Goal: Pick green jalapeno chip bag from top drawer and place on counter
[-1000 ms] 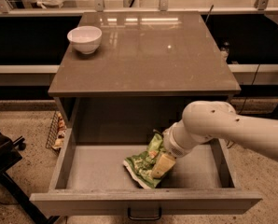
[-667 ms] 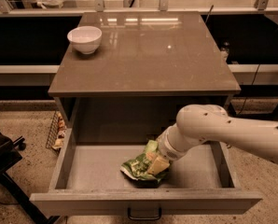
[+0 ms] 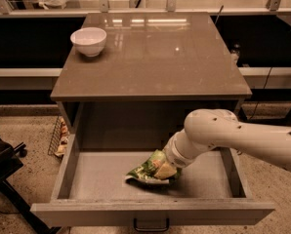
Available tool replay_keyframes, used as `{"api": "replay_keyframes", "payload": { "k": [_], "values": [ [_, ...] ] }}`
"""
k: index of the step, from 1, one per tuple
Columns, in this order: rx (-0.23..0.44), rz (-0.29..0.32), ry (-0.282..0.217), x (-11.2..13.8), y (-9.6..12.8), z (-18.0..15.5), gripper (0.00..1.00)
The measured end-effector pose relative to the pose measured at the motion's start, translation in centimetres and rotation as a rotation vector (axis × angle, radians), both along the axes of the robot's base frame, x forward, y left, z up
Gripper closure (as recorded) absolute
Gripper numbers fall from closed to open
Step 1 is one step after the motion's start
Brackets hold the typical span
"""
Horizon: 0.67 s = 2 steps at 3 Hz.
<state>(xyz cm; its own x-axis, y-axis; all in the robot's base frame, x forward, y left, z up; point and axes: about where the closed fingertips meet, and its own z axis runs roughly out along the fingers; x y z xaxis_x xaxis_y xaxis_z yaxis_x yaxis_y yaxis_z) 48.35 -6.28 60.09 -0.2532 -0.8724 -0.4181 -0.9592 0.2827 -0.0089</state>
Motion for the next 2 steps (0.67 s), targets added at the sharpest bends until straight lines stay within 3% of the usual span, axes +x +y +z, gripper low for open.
{"api": "replay_keyframes", "payload": {
  "k": [1,2],
  "values": [
    [0.0,0.0,0.0,0.0,0.0,0.1,1.0],
    [0.002,0.005,-0.06,0.9,0.2,5.1,1.0]
  ]
}}
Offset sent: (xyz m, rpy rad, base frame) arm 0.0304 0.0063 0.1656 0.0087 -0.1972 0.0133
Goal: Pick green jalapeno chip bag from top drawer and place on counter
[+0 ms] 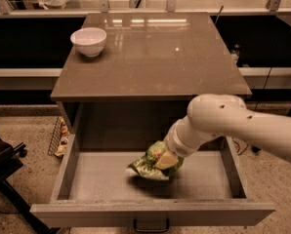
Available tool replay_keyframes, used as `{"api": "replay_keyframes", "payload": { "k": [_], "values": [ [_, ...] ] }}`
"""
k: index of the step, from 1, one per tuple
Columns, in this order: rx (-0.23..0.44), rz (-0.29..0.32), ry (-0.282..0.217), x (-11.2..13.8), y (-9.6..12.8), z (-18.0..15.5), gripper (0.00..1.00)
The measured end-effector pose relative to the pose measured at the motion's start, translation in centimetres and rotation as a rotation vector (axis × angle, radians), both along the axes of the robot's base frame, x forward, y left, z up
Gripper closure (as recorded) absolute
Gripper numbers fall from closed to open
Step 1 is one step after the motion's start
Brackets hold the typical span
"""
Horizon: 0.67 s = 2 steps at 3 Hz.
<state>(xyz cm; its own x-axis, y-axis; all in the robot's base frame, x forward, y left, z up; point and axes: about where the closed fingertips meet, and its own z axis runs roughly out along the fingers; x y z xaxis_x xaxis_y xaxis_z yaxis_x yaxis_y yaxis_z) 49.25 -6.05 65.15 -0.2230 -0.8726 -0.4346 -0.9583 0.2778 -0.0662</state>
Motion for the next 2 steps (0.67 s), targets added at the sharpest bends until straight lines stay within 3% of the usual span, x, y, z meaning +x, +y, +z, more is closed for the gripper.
{"api": "replay_keyframes", "payload": {
  "k": [2],
  "values": [
    [0.056,-0.117,-0.134,2.3,-1.9,19.6,1.0]
  ]
}}
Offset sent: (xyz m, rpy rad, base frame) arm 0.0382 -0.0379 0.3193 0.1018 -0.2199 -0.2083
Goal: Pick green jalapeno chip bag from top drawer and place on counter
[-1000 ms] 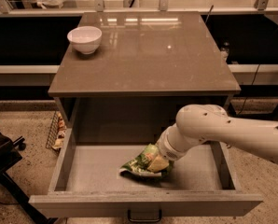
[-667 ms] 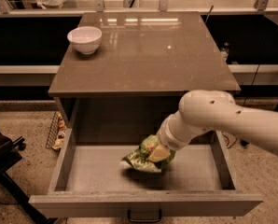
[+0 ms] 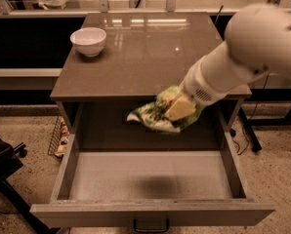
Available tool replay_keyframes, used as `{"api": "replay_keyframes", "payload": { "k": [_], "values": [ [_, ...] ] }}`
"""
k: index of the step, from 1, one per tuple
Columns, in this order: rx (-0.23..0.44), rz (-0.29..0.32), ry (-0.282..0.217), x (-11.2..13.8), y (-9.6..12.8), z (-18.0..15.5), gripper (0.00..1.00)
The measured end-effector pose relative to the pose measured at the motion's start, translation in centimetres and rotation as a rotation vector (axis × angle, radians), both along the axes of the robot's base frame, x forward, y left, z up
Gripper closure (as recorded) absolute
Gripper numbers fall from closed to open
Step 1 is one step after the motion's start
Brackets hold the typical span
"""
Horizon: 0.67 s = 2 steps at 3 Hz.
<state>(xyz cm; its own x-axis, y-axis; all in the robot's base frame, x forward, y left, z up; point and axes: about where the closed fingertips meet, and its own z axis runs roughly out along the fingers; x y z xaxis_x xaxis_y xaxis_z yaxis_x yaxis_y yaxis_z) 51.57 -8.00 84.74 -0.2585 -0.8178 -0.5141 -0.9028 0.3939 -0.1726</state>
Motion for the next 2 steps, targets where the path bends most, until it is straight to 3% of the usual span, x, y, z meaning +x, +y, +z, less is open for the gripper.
{"api": "replay_keyframes", "payload": {
  "k": [1,2],
  "values": [
    [0.066,-0.041,-0.09,2.5,-1.1,7.1,1.0],
    [0.142,-0.091,-0.188,7.4,-2.0,12.3,1.0]
  ]
}}
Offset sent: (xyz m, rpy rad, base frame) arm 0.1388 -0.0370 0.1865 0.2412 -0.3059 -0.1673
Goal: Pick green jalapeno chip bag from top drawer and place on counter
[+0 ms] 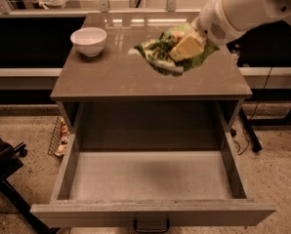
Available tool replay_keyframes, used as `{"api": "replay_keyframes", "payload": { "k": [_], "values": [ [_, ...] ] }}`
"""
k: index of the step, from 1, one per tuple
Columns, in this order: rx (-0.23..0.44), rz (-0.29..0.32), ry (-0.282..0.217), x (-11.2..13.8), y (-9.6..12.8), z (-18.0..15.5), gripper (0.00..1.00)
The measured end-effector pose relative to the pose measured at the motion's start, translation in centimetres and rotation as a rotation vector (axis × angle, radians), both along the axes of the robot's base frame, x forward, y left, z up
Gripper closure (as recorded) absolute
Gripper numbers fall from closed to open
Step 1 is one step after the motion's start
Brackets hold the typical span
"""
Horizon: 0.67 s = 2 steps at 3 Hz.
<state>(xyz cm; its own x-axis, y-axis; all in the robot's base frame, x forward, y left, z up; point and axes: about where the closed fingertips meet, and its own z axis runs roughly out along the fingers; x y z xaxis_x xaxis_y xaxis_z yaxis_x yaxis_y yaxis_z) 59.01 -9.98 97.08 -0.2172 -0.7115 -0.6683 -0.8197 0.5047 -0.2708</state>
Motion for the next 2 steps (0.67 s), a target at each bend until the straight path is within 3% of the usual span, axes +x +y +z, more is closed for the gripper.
{"api": "replay_keyframes", "payload": {
  "k": [1,2],
  "values": [
    [0.032,-0.1,-0.084,4.0,-0.9,2.8,1.0],
    [0.046,-0.249,-0.136,8.7,-3.1,4.0,1.0]
  ]
}}
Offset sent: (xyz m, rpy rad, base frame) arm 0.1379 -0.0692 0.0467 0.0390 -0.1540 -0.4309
